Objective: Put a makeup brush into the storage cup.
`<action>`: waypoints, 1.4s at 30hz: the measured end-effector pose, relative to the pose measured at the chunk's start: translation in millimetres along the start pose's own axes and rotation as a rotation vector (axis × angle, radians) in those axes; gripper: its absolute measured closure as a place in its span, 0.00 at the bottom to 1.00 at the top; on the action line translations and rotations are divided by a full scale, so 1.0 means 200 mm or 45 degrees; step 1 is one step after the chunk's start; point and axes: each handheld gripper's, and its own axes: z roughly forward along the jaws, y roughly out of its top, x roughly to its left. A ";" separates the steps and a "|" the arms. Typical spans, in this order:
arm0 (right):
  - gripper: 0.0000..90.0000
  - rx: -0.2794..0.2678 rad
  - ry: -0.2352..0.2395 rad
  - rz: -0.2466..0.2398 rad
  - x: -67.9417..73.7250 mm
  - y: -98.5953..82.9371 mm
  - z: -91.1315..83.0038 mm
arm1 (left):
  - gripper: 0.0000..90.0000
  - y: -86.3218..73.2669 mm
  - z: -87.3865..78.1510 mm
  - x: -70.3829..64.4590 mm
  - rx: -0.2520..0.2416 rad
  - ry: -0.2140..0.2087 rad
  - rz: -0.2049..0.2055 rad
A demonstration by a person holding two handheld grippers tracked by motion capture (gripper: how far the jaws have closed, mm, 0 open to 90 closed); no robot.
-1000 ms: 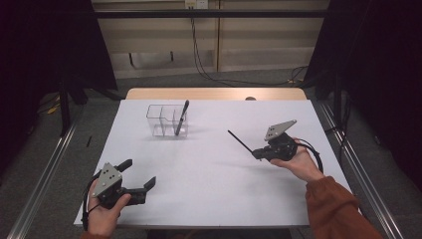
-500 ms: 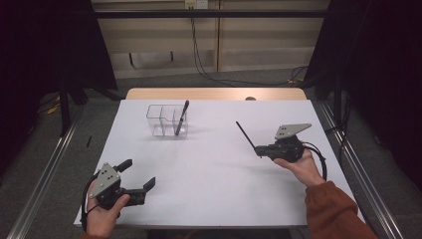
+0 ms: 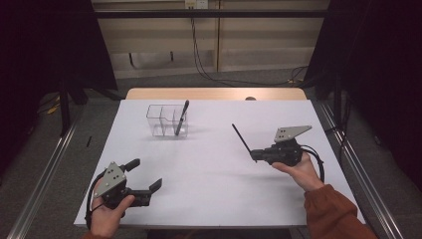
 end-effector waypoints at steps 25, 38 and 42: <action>0.96 0.114 0.141 -0.122 0.07 0.09 0.10 | 0.03 0.15 0.24 -0.12 -0.021 -0.191 0.086; 0.96 0.158 0.242 -0.237 0.12 0.18 0.14 | 0.03 0.23 0.32 -0.18 0.006 -0.274 0.111; 0.96 0.237 0.241 -0.277 0.15 0.19 0.15 | 0.03 0.24 0.33 -0.18 0.033 -0.295 0.122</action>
